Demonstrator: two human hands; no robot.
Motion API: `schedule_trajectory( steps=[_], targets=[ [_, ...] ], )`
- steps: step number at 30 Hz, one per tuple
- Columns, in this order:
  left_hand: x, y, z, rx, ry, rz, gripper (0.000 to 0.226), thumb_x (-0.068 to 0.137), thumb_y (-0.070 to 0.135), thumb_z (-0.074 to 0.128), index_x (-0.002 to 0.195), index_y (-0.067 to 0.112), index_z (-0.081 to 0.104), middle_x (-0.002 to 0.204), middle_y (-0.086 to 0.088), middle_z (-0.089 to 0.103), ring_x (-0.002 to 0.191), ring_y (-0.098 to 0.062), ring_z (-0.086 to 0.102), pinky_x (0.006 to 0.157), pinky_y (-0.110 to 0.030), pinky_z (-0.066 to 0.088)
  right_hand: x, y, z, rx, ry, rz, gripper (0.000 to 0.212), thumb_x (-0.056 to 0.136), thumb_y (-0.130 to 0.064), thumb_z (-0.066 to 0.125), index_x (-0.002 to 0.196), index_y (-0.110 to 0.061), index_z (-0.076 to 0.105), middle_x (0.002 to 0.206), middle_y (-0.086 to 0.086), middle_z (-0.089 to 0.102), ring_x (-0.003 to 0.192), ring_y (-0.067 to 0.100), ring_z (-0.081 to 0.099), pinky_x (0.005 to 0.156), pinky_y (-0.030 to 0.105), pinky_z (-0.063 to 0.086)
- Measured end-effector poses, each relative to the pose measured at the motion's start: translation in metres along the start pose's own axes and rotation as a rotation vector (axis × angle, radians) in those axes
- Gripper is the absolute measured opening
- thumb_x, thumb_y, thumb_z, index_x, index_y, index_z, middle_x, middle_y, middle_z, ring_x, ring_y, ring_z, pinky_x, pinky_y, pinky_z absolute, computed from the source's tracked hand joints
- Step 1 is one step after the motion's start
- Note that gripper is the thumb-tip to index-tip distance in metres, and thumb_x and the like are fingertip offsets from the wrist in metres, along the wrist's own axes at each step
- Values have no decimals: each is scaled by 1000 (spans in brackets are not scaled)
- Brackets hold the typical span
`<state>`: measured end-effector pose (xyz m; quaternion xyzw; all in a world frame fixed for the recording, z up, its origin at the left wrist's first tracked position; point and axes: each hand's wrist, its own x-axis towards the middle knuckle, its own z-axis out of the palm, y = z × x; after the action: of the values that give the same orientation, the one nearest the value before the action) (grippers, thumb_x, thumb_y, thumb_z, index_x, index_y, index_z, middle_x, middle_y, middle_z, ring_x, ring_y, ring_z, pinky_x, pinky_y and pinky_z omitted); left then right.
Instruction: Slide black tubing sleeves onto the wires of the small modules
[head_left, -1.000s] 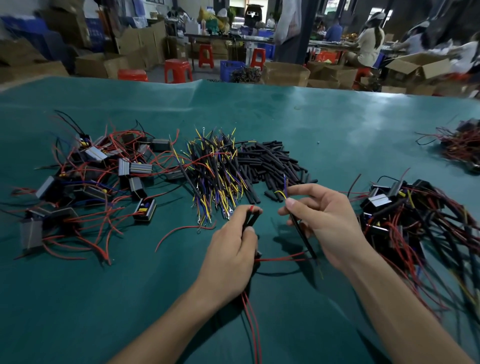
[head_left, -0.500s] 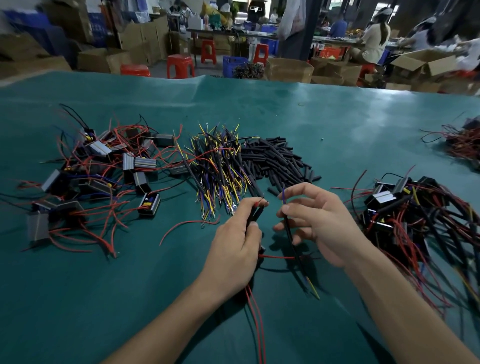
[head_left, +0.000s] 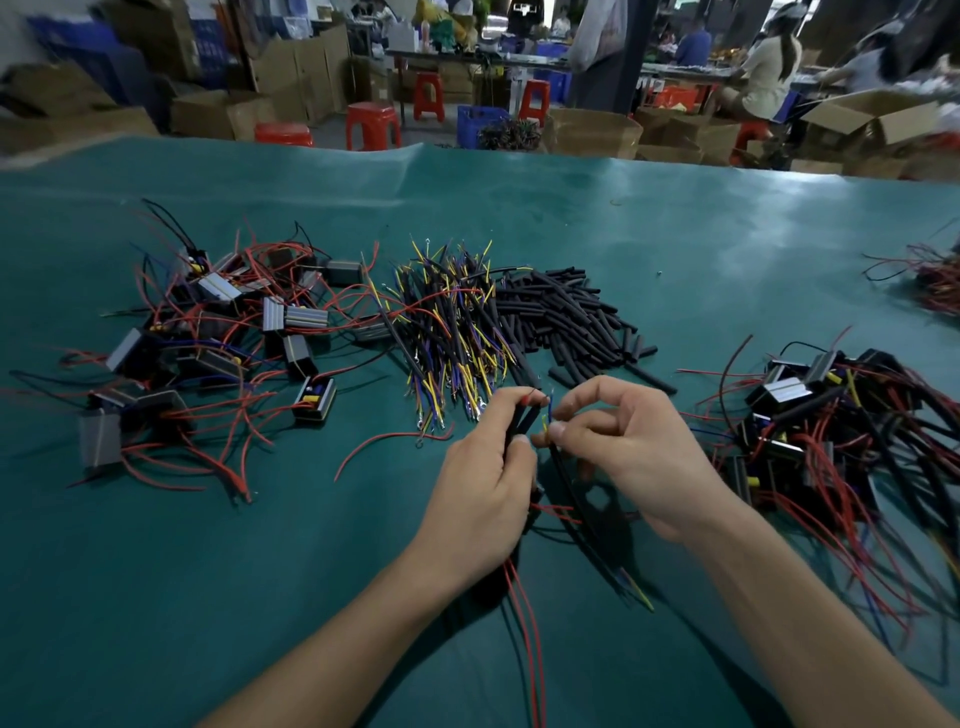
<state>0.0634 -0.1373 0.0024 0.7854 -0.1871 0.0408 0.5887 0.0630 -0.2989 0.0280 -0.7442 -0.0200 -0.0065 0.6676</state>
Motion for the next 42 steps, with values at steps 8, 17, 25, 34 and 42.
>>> schedule_trajectory(
  steps=[8, 17, 25, 34, 42],
  targets=[
    [0, -2, -2, 29, 54, 15, 30, 102, 7, 44, 120, 29, 55, 82, 12, 63, 77, -5, 58, 73, -15, 45, -4, -4, 13, 169, 40, 5, 16, 86, 9, 72, 82, -6, 67, 75, 9, 68, 66, 19, 69, 59, 29, 59],
    [-1, -1, -2, 24, 54, 42, 25, 104, 11, 46, 117, 30, 56, 97, 10, 66, 90, -9, 62, 85, -23, 46, -5, -10, 16, 211, 111, 43, 11, 88, 6, 70, 81, -1, 69, 73, 15, 69, 66, 24, 72, 59, 29, 60],
    [1, -2, -4, 27, 67, 102, 16, 104, 15, 53, 117, 19, 59, 98, 20, 66, 93, 2, 62, 82, -11, 43, -6, -15, 14, 291, 89, 109, 9, 95, 0, 63, 87, 2, 65, 76, 16, 70, 68, 25, 74, 58, 26, 59],
    [2, -3, -2, 30, 48, 101, 6, 103, 13, 54, 98, 15, 57, 79, 9, 61, 73, -5, 54, 72, -27, 46, -4, -10, 10, 284, 47, 98, 7, 89, 4, 68, 84, 2, 63, 75, 16, 67, 65, 23, 72, 59, 25, 59],
    [1, -3, -2, 20, 30, 64, 11, 103, 12, 52, 93, 15, 55, 75, 1, 60, 68, -13, 51, 67, -37, 44, -4, -11, -4, 110, -75, -14, 16, 78, -9, 79, 83, -2, 65, 82, 12, 68, 71, 27, 72, 66, 30, 61]
  ],
)
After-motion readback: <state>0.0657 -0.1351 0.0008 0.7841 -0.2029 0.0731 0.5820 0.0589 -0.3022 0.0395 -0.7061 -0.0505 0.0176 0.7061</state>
